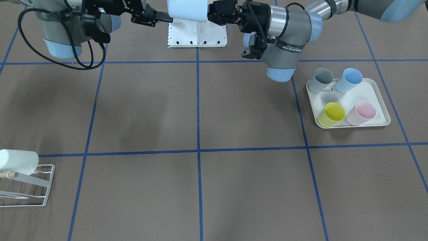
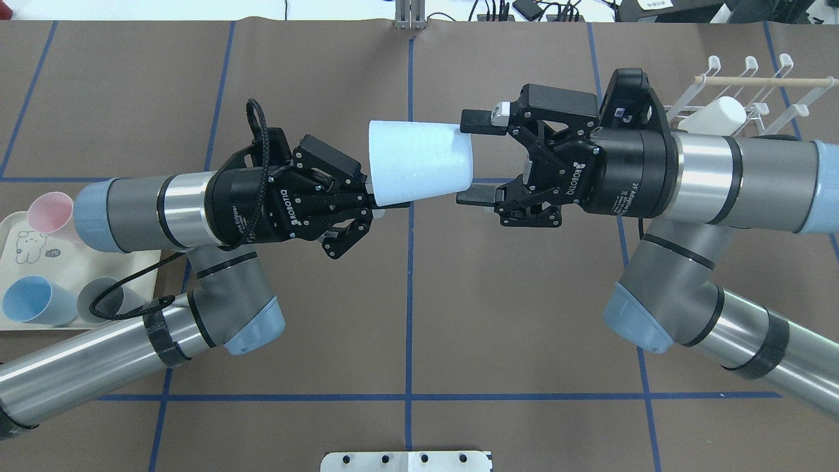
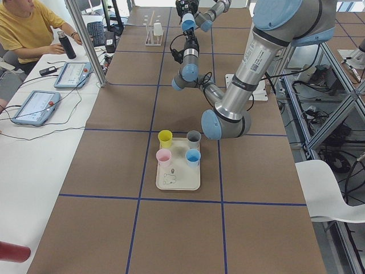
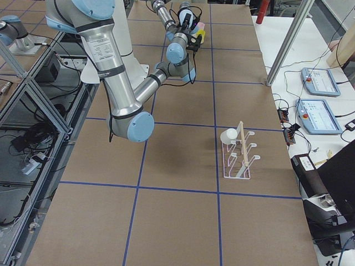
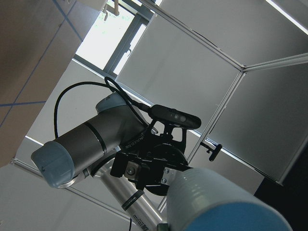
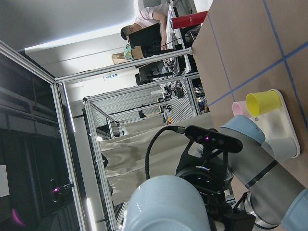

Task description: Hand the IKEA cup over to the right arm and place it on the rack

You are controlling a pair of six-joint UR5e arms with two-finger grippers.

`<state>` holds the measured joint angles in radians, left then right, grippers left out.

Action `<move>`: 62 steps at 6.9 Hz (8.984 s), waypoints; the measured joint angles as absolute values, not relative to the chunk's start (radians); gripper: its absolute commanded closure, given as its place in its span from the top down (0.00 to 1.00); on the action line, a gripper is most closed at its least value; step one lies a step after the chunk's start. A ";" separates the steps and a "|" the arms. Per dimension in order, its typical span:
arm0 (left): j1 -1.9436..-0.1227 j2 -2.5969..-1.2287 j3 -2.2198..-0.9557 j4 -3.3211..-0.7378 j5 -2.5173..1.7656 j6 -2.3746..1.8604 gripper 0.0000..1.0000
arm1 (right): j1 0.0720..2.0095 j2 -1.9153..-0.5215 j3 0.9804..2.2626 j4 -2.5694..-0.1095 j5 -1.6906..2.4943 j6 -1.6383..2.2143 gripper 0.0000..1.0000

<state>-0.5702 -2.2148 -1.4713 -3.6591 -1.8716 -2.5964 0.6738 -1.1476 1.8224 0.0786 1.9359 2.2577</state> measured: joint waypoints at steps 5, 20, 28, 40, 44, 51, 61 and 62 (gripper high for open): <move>-0.544 -2.237 -1.452 -3.660 -1.873 -2.594 0.00 | 0.658 -1.144 1.821 0.084 1.933 2.258 0.72; -0.896 -2.031 -1.441 -3.386 -2.105 -1.846 0.78 | 0.880 -1.350 1.778 -0.398 2.012 1.617 0.00; -1.234 -1.802 -1.480 -3.074 -2.242 -1.164 0.78 | 1.331 -1.334 1.794 -1.540 2.237 0.559 0.00; -1.230 -1.746 -1.542 -3.057 -2.243 -1.155 0.78 | 1.374 -1.173 1.421 -1.544 2.349 0.474 0.00; -1.230 -1.751 -1.542 -3.056 -2.244 -1.155 0.78 | 1.363 -1.171 1.396 -1.537 2.349 0.476 0.00; -1.232 -1.750 -1.547 -3.056 -2.244 -1.155 0.78 | 1.323 -1.171 1.354 -1.493 2.349 0.483 1.00; -1.270 -1.529 -1.548 -2.658 -2.172 -0.464 0.78 | 1.110 -1.260 1.821 -1.489 2.308 0.985 1.00; -1.234 -1.489 -1.557 -2.618 -2.176 -0.465 0.76 | 1.072 -1.259 1.842 -1.488 2.274 1.027 1.00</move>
